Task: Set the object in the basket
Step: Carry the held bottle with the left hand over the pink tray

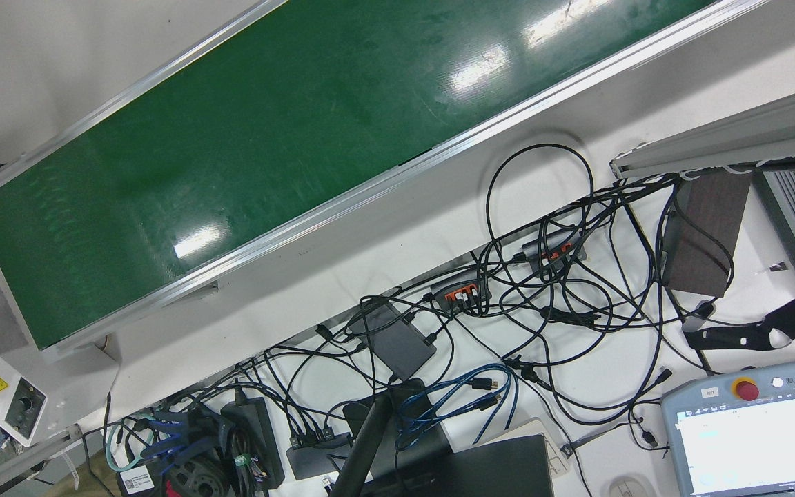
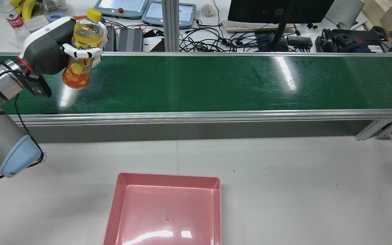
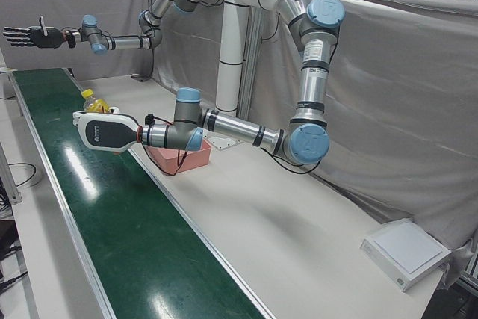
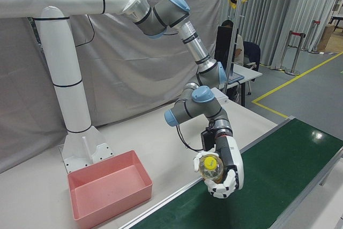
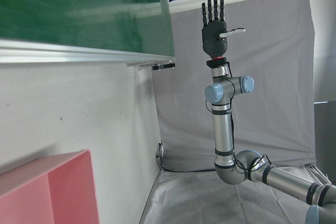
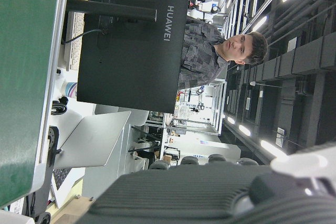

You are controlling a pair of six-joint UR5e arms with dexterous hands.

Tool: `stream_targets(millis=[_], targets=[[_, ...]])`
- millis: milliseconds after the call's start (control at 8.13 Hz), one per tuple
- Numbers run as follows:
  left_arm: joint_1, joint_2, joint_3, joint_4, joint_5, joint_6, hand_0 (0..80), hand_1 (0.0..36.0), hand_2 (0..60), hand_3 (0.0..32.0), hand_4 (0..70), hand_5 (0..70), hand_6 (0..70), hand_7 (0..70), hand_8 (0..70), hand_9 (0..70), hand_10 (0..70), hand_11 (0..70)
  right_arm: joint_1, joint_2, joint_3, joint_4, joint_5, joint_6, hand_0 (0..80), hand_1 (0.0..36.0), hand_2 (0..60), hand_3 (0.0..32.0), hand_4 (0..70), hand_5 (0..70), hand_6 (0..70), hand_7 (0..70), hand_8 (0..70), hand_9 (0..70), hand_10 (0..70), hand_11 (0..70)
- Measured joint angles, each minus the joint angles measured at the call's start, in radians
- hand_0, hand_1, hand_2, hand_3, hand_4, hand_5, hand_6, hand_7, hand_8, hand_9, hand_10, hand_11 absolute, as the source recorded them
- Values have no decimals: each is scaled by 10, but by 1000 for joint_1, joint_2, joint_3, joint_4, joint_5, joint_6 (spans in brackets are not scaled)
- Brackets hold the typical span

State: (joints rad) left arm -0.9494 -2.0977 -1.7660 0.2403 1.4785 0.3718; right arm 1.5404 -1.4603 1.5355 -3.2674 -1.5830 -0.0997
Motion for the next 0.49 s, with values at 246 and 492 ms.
stream_targets(millis=[246,492], targets=[[105,5,-99,71,-1,35,493,326,600,0,386,607,466,621,614,700,694,700,0,0,0,0,0,0,0,0,0,0,0,0,0,0,0,0,0,0],[217,6,-175,137,-2,81,495,313,600,0,377,571,445,593,596,700,671,700,0,0,-1,0,0,0,0,0,0,0,0,0,0,0,0,0,0,0]])
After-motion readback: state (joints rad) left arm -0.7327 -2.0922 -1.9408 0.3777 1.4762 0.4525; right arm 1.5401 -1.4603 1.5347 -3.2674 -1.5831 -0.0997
